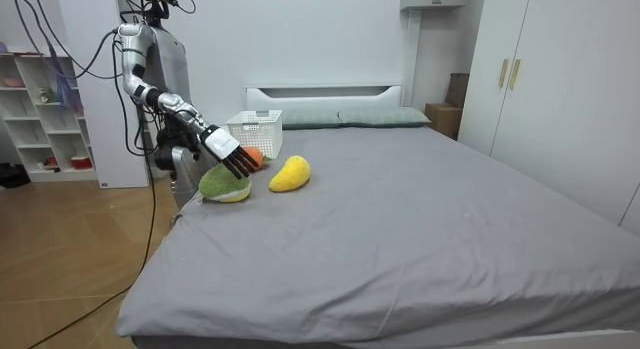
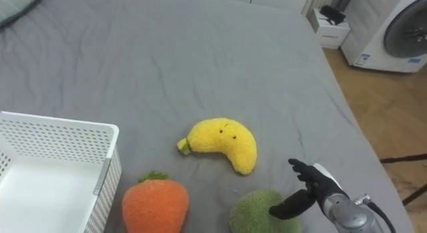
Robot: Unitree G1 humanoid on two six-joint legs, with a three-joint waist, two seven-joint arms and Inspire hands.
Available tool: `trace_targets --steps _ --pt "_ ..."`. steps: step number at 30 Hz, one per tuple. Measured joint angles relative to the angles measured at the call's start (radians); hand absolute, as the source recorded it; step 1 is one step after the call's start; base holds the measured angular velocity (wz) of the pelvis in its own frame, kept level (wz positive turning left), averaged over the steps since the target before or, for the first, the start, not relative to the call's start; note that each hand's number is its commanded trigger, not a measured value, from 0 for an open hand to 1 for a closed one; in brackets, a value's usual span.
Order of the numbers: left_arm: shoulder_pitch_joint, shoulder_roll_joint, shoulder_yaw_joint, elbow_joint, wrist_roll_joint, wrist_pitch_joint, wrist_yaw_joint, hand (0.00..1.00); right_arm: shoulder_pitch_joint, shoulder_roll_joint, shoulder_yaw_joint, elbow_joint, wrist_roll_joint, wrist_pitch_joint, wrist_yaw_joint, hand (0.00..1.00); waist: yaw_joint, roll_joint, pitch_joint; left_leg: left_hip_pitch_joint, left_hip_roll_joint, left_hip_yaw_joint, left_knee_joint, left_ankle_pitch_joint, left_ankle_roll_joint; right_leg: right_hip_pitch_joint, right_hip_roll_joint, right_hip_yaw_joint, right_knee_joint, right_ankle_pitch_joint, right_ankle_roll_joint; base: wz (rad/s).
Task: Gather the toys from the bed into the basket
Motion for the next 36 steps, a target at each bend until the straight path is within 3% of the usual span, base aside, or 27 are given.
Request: trace_targets --steps 13,20,29,30,31,32,33,36 --pt "-0.008 -0.004 -0.003 0.001 -0.008 0.0 0.01 0.0 -0.002 0.001 0.002 0.196 -0.055 0.021 0.029 0.0 0.017 0.016 -0.0005 0.0 0.0 -0.004 0.004 0.0 0.0 0.007 0.0 -0.003 0.0 0.001 -0.001 0.0" --pt "-0.017 -0.006 -0.018 0.0 -0.008 0.0 0.011 0.0 -0.002 0.011 0.041 0.212 -0.079 0.021 0.066 0.0 0.031 0.023 0.0003 -0.005 0.001 -0.004 0.004 0.0 0.0 0.0 0.001 -0.006 -0.001 0.002 -0.003 0.0" --pt "-0.018 -0.005 -0.048 0.0 -0.01 0.002 0.015 0.0 -0.006 0.022 0.096 0.255 -0.089 0.015 0.039 0.01 0.034 0.03 -0.0005 -0.004 0.001 -0.004 0.003 0.001 0.0 0.011 0.001 -0.005 -0.001 0.002 -0.003 0.0" --pt "-0.018 -0.005 -0.053 0.0 -0.018 0.002 0.022 0.0 -0.006 0.023 0.107 0.264 -0.087 0.011 0.024 0.18 0.034 0.03 -0.0004 -0.001 0.001 -0.004 0.002 0.0 -0.001 0.014 0.001 -0.005 -0.002 0.002 -0.003 0.0" --pt "-0.018 -0.006 -0.06 0.0 -0.029 0.002 0.03 0.0 -0.006 0.026 0.114 0.269 -0.085 0.008 0.015 0.6 0.037 0.03 -0.0004 -0.001 0.001 -0.004 0.0 0.0 0.0 0.015 0.001 -0.004 -0.002 0.002 -0.003 0.0" --pt "-0.018 -0.006 -0.061 0.0 -0.029 0.001 0.032 0.0 -0.006 0.029 0.114 0.272 -0.083 0.007 0.009 0.85 0.041 0.03 -0.0004 -0.001 0.001 -0.004 0.0 0.0 0.0 0.015 0.001 -0.004 -0.001 0.002 -0.003 0.0" --pt "-0.018 -0.008 -0.062 0.0 -0.029 0.0 0.036 0.0 -0.006 0.037 0.114 0.281 -0.083 0.001 -0.008 1.0 0.041 0.031 -0.0004 -0.001 0.001 -0.004 0.0 0.0 0.0 0.016 0.001 -0.005 -0.002 0.002 -0.003 0.0" --pt "-0.017 -0.013 -0.063 0.0 -0.028 -0.006 0.037 0.0 -0.005 0.052 0.114 0.285 -0.096 -0.004 -0.051 1.0 0.047 0.035 -0.0029 -0.002 0.001 -0.005 0.002 0.0 0.0 0.017 0.001 -0.005 -0.001 0.002 -0.003 0.0"
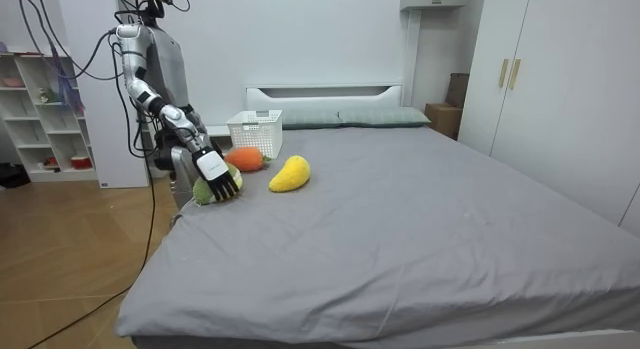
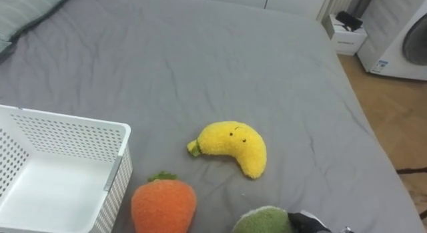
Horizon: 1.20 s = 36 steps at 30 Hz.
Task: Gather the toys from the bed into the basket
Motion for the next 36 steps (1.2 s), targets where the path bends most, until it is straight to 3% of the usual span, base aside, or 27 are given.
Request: trace_targets --steps 7,13,17,25,32,36 --pt "0.0 -0.002 -0.011 0.0 0.0 -0.003 -0.001 0.0 0.0 0.012 0.001 -0.041 -0.023 -0.021 -0.087 1.0 0.002 0.013 -0.0014 -0.003 0.0 -0.002 0.0 0.0 0.0 -0.001 0.0 -0.003 -0.001 0.0 0.0 0.0" --pt "0.0 -0.001 -0.02 -0.004 0.0 -0.009 -0.008 0.0 0.0 0.013 0.002 -0.118 -0.025 -0.034 -0.091 1.0 -0.006 0.011 -0.0024 -0.015 -0.001 -0.013 0.005 0.001 0.0 -0.005 -0.002 -0.018 -0.001 0.0 0.0 0.06" --pt "0.001 -0.001 -0.025 0.001 0.0 -0.028 -0.005 0.0 0.0 0.012 0.002 -0.165 -0.017 -0.064 -0.097 1.0 -0.007 0.011 0.0017 -0.014 -0.001 -0.015 0.004 0.001 0.0 -0.004 -0.002 -0.02 -0.002 0.0 0.0 0.0" --pt "0.006 0.001 -0.014 0.006 0.0 -0.037 -0.009 0.0 0.0 0.009 -0.053 -0.432 0.021 -0.083 -0.112 1.0 -0.046 0.005 0.0062 -0.016 -0.005 -0.029 0.004 0.002 0.0 -0.008 -0.004 -0.024 -0.008 -0.001 0.001 0.03" --pt "0.006 0.004 0.001 0.008 0.001 -0.036 -0.03 0.0 -0.007 -0.002 -0.083 -0.555 0.036 -0.074 -0.115 1.0 -0.054 0.005 0.005 -0.022 -0.007 -0.026 0.003 0.004 0.0 -0.015 -0.005 -0.023 -0.012 -0.001 0.001 0.0" --pt "0.003 0.004 0.001 0.009 0.001 -0.037 -0.032 0.0 -0.055 -0.002 -0.075 -0.557 0.051 -0.072 -0.113 1.0 -0.042 0.007 0.0052 -0.024 -0.007 -0.025 0.005 0.004 0.001 -0.017 -0.006 -0.024 -0.012 0.0 0.001 0.0"
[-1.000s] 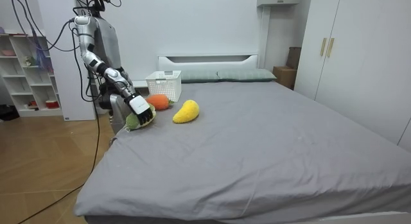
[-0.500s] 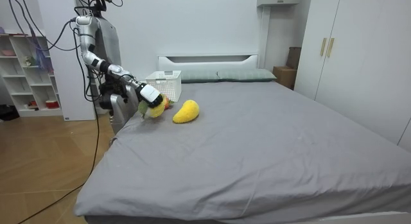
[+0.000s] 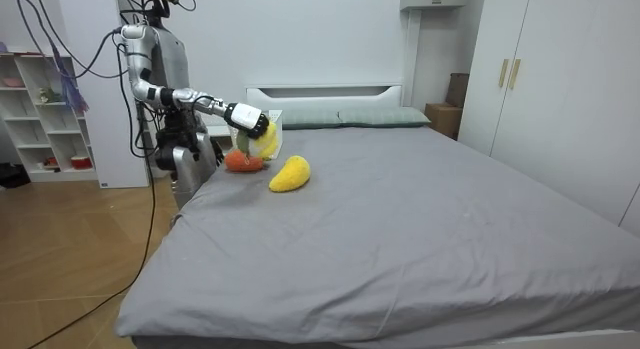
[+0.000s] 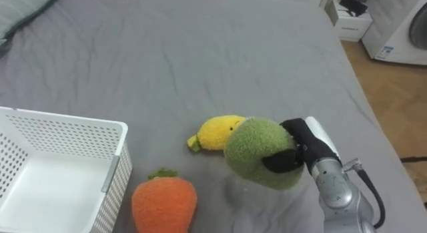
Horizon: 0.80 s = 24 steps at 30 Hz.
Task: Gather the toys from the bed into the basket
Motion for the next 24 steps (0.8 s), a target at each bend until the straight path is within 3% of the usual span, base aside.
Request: trace_targets --steps 9,14,20,24 --pt "-0.022 -0.001 0.0 0.004 0.0 -0.001 0.001 0.0 -0.151 0.0 0.024 -0.003 0.054 0.026 0.002 1.0 0.031 0.002 -0.0006 -0.016 0.0 -0.021 0.008 0.0 0.0 -0.003 -0.002 -0.029 0.01 0.0 0.0 0.05" --pt "-0.049 -0.007 -0.005 0.006 0.002 -0.001 0.001 0.0 -0.216 -0.002 0.082 -0.003 0.03 0.049 0.035 1.0 0.078 -0.001 -0.0024 -0.024 -0.002 -0.032 0.012 0.001 0.001 -0.007 -0.006 -0.054 0.009 0.0 0.0 0.08" --pt "-0.059 -0.027 0.003 0.013 0.008 0.0 0.003 0.0 -0.27 0.005 0.137 -0.003 0.018 0.086 0.044 1.0 0.158 -0.006 -0.0017 -0.03 -0.01 -0.069 0.013 0.006 0.006 0.003 -0.013 -0.1 0.007 0.0 0.0 0.18" --pt "-0.057 -0.024 0.004 0.013 0.009 0.005 0.003 0.0 -0.308 0.018 0.182 -0.003 0.014 0.101 0.058 0.99 0.19 -0.033 0.0013 -0.061 -0.025 -0.129 0.017 0.016 0.01 0.015 -0.024 -0.168 -0.01 0.0 0.001 0.42"
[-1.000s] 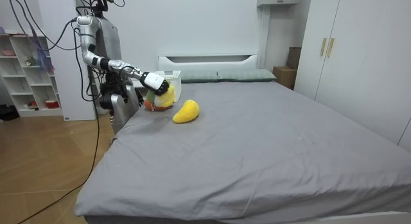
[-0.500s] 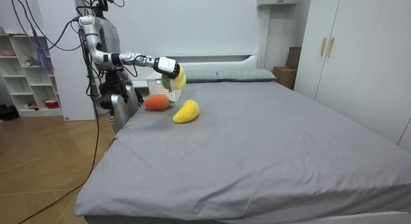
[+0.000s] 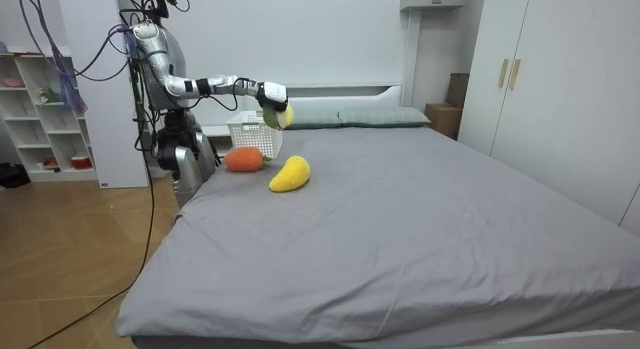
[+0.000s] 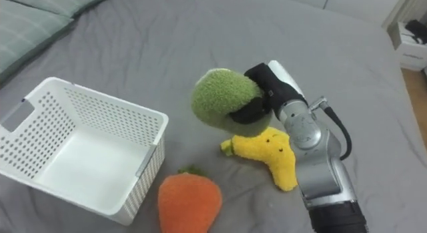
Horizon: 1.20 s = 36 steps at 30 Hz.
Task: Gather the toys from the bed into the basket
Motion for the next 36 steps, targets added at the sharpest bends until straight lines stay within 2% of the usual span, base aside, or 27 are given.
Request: trace_targets --steps 3,7,12,13,14,15,16,18,19,24,28,36 --pt "0.0 0.0 0.0 -0.007 0.0 0.013 -0.005 0.0 -0.026 0.009 0.018 0.003 0.011 0.006 0.002 1.0 0.036 -0.007 0.0016 -0.017 -0.004 -0.028 0.019 0.001 0.001 0.001 -0.004 -0.037 0.001 0.0 0.0 0.3" --pt "0.004 0.0 -0.001 -0.022 0.001 0.019 -0.006 0.0 -0.037 0.012 0.04 0.013 0.014 0.01 0.002 1.0 0.08 -0.018 0.0082 -0.037 -0.018 -0.07 0.02 0.013 0.006 -0.001 -0.014 -0.076 0.001 -0.001 0.002 0.33" --pt "0.01 0.008 0.001 -0.023 0.002 0.036 0.002 0.0 -0.042 0.014 0.125 0.054 0.026 0.014 0.003 0.99 0.13 -0.029 0.0089 -0.043 -0.02 -0.078 0.022 0.015 0.006 0.001 -0.014 -0.079 0.003 -0.001 0.002 0.08" --pt "0.007 0.01 0.004 -0.023 0.006 0.037 0.002 0.0 -0.044 0.014 0.131 0.054 0.039 0.014 0.002 0.97 0.132 -0.033 0.0089 -0.052 -0.022 -0.091 0.028 0.015 0.006 0.001 -0.014 -0.083 0.003 -0.001 0.002 0.19" --pt "0.005 0.009 0.009 -0.023 0.012 0.037 0.002 0.0 -0.047 0.014 0.131 0.055 0.044 0.014 0.002 0.91 0.134 -0.035 0.0104 -0.054 -0.023 -0.095 0.03 0.016 0.005 0.001 -0.014 -0.083 0.003 -0.001 0.002 0.22" --pt "0.006 0.009 0.016 -0.023 0.021 0.039 0.002 0.0 -0.059 0.014 0.134 0.066 0.051 0.014 0.001 0.8 0.141 -0.038 0.0122 -0.055 -0.023 -0.098 0.031 0.017 0.005 0.001 -0.014 -0.083 0.002 -0.001 0.002 0.09" --pt "0.004 0.009 0.018 -0.023 0.022 0.041 0.002 0.0 -0.072 0.014 0.134 0.085 0.069 0.014 -0.005 0.63 0.15 -0.039 0.0119 -0.055 -0.023 -0.098 0.032 0.017 0.005 0.002 -0.014 -0.085 0.002 -0.001 0.002 0.04" --pt "0.004 0.01 0.019 -0.023 0.022 0.047 0.002 0.0 -0.088 0.015 0.134 0.112 0.092 0.016 -0.025 0.11 0.159 -0.039 0.0122 -0.057 -0.025 -0.102 0.034 0.017 0.005 0.003 -0.014 -0.092 0.002 -0.001 0.002 0.07" --pt "0.003 0.01 0.019 -0.023 0.022 0.05 0.002 0.0 -0.098 0.015 0.134 0.131 0.102 0.016 -0.036 0.0 0.161 -0.039 0.0121 -0.059 -0.027 -0.108 0.034 0.019 0.005 0.003 -0.015 -0.095 0.002 -0.001 0.002 0.14" --pt "0.003 0.011 0.019 -0.023 0.022 0.057 0.0 0.0 -0.124 0.018 0.135 0.173 0.124 0.017 -0.075 0.0 0.166 -0.039 0.0126 -0.07 -0.035 -0.131 0.035 0.027 0.007 0.002 -0.019 -0.109 0.001 -0.001 0.002 0.15" --pt "-0.004 0.013 0.023 -0.023 0.022 0.063 0.0 0.0 -0.133 0.018 0.146 0.194 0.16 0.017 -0.109 0.0 0.188 -0.038 0.0132 -0.071 -0.036 -0.134 0.036 0.028 0.008 0.004 -0.02 -0.114 0.002 -0.001 0.002 0.02" --pt "-0.021 0.03 0.024 -0.023 0.034 0.077 -0.003 0.0 -0.163 0.018 0.174 0.281 0.174 0.016 -0.15 0.0 0.201 -0.037 0.0139 -0.086 -0.042 -0.156 0.051 0.03 0.008 0.004 -0.023 -0.14 0.002 -0.002 0.004 0.09"
